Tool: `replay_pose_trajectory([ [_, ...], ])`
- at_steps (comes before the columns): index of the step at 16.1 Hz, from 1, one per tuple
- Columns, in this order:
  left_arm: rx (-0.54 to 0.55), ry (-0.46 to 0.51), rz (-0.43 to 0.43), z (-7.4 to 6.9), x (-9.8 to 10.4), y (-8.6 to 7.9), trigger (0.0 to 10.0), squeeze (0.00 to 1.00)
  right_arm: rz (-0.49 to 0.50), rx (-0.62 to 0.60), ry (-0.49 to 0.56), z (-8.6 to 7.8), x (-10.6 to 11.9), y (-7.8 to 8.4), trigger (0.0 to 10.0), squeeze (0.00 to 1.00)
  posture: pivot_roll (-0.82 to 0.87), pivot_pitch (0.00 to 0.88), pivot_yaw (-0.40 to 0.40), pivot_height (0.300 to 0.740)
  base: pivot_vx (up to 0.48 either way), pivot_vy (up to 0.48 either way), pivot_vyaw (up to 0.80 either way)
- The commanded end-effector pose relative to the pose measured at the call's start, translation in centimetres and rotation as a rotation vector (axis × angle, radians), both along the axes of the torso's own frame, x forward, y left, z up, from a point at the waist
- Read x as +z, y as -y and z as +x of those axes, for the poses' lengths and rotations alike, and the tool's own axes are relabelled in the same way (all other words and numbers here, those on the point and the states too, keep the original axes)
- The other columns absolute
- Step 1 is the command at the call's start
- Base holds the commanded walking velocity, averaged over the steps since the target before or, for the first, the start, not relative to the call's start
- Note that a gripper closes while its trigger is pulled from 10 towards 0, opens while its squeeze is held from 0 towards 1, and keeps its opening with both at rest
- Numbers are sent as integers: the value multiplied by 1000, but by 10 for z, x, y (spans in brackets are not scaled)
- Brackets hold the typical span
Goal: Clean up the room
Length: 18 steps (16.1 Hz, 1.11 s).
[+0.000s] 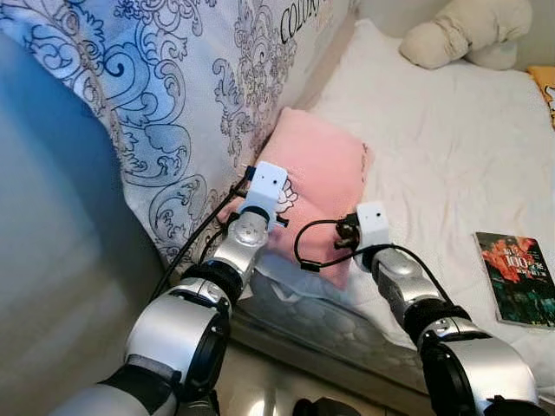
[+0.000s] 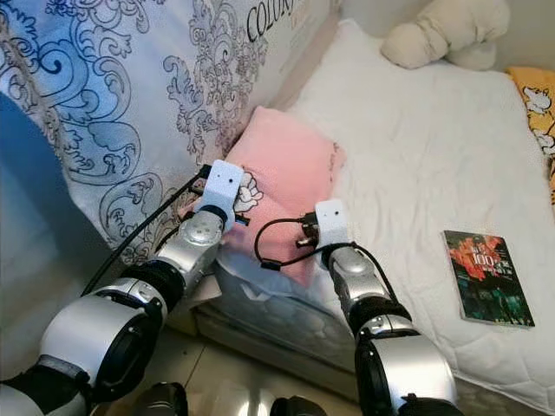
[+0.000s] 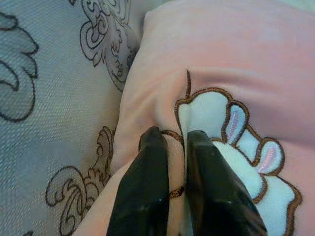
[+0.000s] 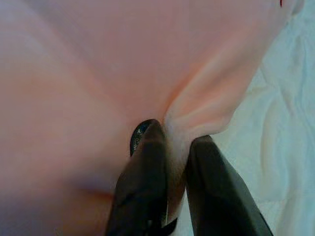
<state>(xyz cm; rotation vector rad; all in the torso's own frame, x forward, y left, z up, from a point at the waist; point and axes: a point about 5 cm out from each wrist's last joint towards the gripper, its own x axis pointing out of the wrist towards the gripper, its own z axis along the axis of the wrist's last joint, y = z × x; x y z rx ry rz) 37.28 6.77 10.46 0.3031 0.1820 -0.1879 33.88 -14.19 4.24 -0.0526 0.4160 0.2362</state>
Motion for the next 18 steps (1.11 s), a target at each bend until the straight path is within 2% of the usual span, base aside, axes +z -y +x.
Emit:
replay_pose_trajectory([
  [1,-1,53,28,6,11,-4,10000,1000,2,-49,-34,-7,-10,9,10000,1000,-100,82,-108,740,0,0,0],
  [2,-23,86,86,6,13,-4,10000,1000,12,-66,2,-4,-5,9,10000,1000,-92,74,-110,740,0,0,0],
  [3,-146,132,202,-3,3,4,10000,1000,42,-106,107,1,7,9,10000,1000,-74,51,-90,740,0,0,0],
  [5,-166,145,214,-6,-2,0,10000,1000,54,-107,153,0,9,6,10000,1000,-69,32,-86,740,0,0,0],
  [7,-177,282,260,-3,11,-22,10000,1000,124,-175,240,-14,5,8,10000,1000,-42,0,-78,740,0,0,0],
  [8,-184,319,276,-2,16,-27,10000,1000,133,-199,253,-18,4,10,10000,1000,-39,0,-76,740,0,0,0],
  [9,-188,353,256,-1,23,-40,10000,1000,145,-244,274,-30,-1,15,10000,1000,-20,0,-69,740,0,0,0],
  [10,-193,366,245,-1,25,-44,10000,1000,152,-254,278,-36,-2,16,10000,1000,-14,0,-65,740,0,0,0],
  [11,-182,400,190,-1,33,-52,10000,1000,148,-263,308,-50,-2,19,10000,1000,-3,0,-53,740,0,0,0],
  [12,-162,427,68,-5,41,-58,10000,1000,109,-287,393,-66,10,29,10000,1000,17,0,-39,740,0,0,0],
  [13,-153,423,12,-9,41,-59,10000,1000,91,-295,433,-73,19,34,10000,1000,18,0,-37,740,0,0,0],
  [14,-143,339,-136,-35,25,-57,10000,1000,39,-360,511,-98,39,57,10000,1000,24,0,-32,740,0,0,0],
  [15,-140,301,-155,-45,16,-56,10000,1000,24,-388,522,-106,43,66,10000,1000,27,0,-30,740,0,0,0],
  [16,-127,246,-216,-68,-3,-53,10000,1000,32,-466,549,-125,52,85,10000,1000,30,0,-34,740,0,0,0],
  [17,-115,218,-286,-78,-9,-52,10000,1000,73,-479,556,-135,55,88,10000,1000,29,0,-37,740,0,0,0],
  [18,-122,217,-319,-82,-10,-51,10000,1000,89,-468,527,-138,51,87,10000,1000,27,0,-40,740,0,0,0],
])
